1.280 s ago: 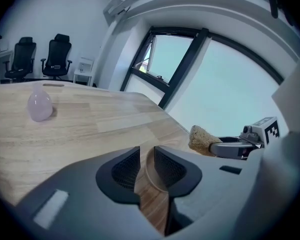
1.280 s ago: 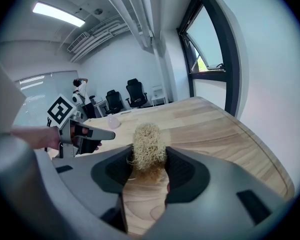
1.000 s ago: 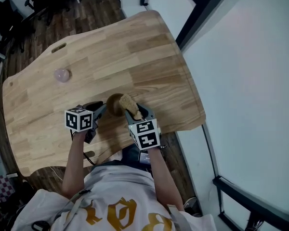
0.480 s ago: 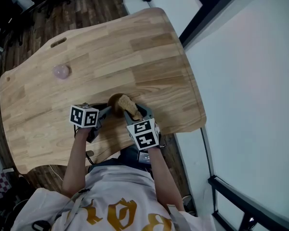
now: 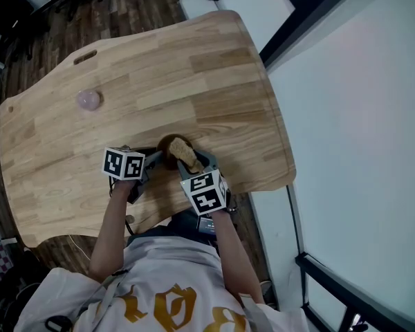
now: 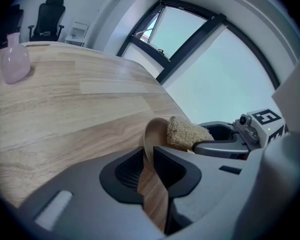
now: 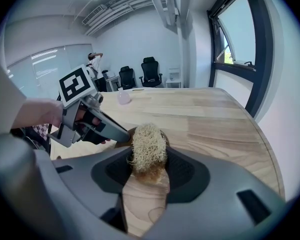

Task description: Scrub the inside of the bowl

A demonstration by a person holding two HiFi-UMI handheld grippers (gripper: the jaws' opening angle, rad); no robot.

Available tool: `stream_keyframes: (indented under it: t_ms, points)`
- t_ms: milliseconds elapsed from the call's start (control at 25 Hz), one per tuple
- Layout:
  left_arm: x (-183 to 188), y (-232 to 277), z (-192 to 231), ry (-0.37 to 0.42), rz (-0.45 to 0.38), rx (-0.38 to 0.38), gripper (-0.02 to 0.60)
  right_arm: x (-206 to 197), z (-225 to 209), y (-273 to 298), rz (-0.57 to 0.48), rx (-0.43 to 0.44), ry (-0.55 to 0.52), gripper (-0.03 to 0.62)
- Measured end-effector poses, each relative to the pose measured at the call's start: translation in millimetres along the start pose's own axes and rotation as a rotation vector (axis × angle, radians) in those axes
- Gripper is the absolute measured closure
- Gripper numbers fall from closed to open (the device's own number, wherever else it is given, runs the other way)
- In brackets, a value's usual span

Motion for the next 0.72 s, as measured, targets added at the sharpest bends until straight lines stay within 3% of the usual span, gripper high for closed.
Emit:
stream_keyframes:
  t_ms: [400, 720]
  points:
    - [11.0, -2.7, -12.5, 0.009, -0.055, 0.039, 0.554, -5.3, 1.7, 1.7, 0.101, -0.013, -0.008, 0.411]
    - [6.6, -5.0, -23.5, 0.071, 0.005, 0.074, 0.555, -6.2, 1.6, -5.3, 0.105, -0.025, -0.012, 0.411]
Point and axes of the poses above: the fingertips, and each gripper's own axes: y forward along the fingers, z to its left, x out of its top, the point moved 6 cm from there along -y, backward along the fingers, and after that the axes turned 3 degrees about y, right-handed, at the moved point
